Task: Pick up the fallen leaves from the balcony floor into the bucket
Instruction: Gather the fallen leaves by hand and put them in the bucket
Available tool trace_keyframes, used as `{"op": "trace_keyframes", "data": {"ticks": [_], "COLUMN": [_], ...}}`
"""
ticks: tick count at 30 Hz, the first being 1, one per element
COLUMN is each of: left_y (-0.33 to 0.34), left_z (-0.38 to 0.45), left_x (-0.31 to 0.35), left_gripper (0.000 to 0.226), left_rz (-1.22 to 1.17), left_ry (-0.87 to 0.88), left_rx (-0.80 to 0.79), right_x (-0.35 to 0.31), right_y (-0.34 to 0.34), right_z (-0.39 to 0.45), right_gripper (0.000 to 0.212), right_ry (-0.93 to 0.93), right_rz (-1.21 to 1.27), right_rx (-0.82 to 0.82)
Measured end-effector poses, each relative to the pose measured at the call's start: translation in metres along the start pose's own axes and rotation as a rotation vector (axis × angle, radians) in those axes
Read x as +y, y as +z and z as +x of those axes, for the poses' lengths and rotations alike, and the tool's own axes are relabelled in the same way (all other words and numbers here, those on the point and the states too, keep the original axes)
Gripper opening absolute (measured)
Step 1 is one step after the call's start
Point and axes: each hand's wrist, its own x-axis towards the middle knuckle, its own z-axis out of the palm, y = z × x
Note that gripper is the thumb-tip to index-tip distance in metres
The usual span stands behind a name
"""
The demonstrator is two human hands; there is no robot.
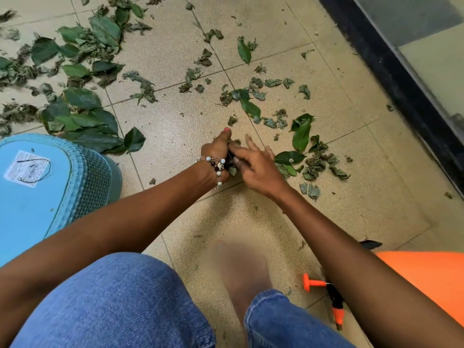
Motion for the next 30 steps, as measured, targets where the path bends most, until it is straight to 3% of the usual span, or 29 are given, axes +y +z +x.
{"op": "trace_keyframes", "data": {"ticks": [2,4,6,9,11,16,18,20,23,26,30], "left_y": [-0.001,-0.003,-0.007,-0.012,-0.014,-0.014,-0.015,-0.016,-0.023,-0.028,-0.032], "left_z": [0.0,-0.001,0.0,0.001,0.001,-0.002,-0.003,-0.004,-0.004,-0.003,-0.004], "left_x": [0.003,0.007,0.011,0.013,0.011,0.01,0.01,0.011,0.015,0.02,0.021], "left_gripper": [0.025,0.022,0.023,0.024,0.025,0.027,0.029,0.03,0.03,0.03,0.031], "left_rz": [0.044,0.049,0.029,0.031,0.044,0.065,0.071,0.091,0.083,0.064,0.072], "left_ry": [0.048,0.087,0.106,0.118,0.126,0.136,0.143,0.151,0.161,0.168,0.164], "left_rx": [0.022,0.035,0.047,0.066,0.081,0.095,0.118,0.143,0.172,0.197,0.191], "right_x": [0.001,0.007,0.022,0.046,0.051,0.045,0.04,0.035,0.026,0.027,0.04], "right_y": [-0.017,-0.031,-0.038,-0.032,-0.024,-0.015,-0.012,-0.007,0.004,0.016,0.008], "right_z": [-0.005,-0.008,-0.009,-0.013,-0.017,-0.006,0.0,0.003,0.002,-0.001,-0.005], "right_gripper": [0.035,0.023,0.024,0.073,0.09,0.061,0.061,0.071,0.076,0.063,0.043], "right_ry": [0.075,0.159,0.268,0.512,0.549,0.339,0.26,0.204,0.149,0.072,-0.084], "right_rz": [0.349,0.572,0.307,-0.254,-0.335,-0.107,-0.073,-0.22,-0.458,-0.611,-0.575], "right_rx": [0.066,0.248,0.312,0.048,-0.054,0.008,0.065,0.099,-0.042,-0.133,-0.028]}}
